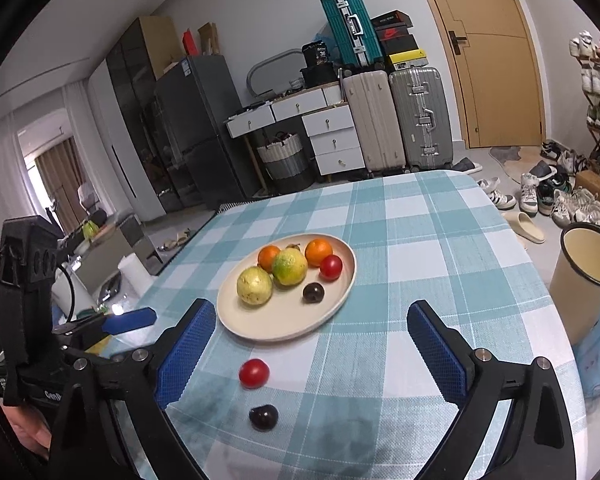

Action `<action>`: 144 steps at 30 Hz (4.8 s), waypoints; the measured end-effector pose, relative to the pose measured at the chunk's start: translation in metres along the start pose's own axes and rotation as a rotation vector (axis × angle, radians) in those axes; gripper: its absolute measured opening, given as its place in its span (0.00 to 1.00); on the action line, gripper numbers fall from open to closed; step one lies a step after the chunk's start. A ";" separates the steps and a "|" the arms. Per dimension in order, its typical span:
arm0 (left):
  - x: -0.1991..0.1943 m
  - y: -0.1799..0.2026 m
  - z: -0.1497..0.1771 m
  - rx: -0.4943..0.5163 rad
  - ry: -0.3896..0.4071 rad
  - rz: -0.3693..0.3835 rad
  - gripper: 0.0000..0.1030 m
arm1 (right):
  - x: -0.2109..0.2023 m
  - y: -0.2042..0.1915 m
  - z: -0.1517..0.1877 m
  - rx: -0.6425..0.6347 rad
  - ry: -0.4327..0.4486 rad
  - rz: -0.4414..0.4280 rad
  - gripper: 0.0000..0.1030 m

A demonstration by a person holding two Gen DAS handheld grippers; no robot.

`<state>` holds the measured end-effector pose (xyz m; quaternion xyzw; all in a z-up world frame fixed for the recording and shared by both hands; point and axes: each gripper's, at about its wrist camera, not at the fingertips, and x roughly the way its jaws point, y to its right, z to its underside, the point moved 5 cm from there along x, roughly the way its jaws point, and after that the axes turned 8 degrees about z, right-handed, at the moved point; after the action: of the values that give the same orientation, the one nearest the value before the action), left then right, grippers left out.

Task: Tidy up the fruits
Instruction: 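Move both tools back toward the last tomato and dark plum, then lower the left tool onto the dark plum and close it, then grasp the red tomato with the right tool while the left tool holds the plum, then carry the dark plum and red tomato over the plate with both tools, then open both tools to release the plum and tomato onto the plate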

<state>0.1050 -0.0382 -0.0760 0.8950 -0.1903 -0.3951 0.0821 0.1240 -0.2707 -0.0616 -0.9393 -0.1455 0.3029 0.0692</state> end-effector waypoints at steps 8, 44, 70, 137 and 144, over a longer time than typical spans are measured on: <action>0.032 0.006 0.026 0.012 -0.082 0.033 0.99 | 0.008 0.008 0.013 0.030 -0.036 0.005 0.96; 0.060 0.014 0.050 -0.041 -0.218 0.249 0.21 | 0.021 0.023 0.031 0.078 -0.098 0.010 0.96; -0.023 -0.094 0.034 -0.189 -0.042 0.155 0.21 | 0.067 -0.050 0.070 -0.051 -0.252 -0.096 0.96; 0.119 -0.046 -0.086 -0.063 -0.128 0.105 0.22 | 0.150 0.005 -0.021 -0.034 -0.244 -0.075 0.29; 0.128 -0.046 -0.085 -0.061 -0.132 0.120 0.22 | 0.158 0.004 -0.017 -0.035 -0.267 -0.086 0.29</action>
<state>0.2592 -0.0488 -0.1190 0.8511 -0.2363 -0.4531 0.1201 0.2574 -0.2253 -0.1353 -0.8846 -0.1989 0.4194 0.0457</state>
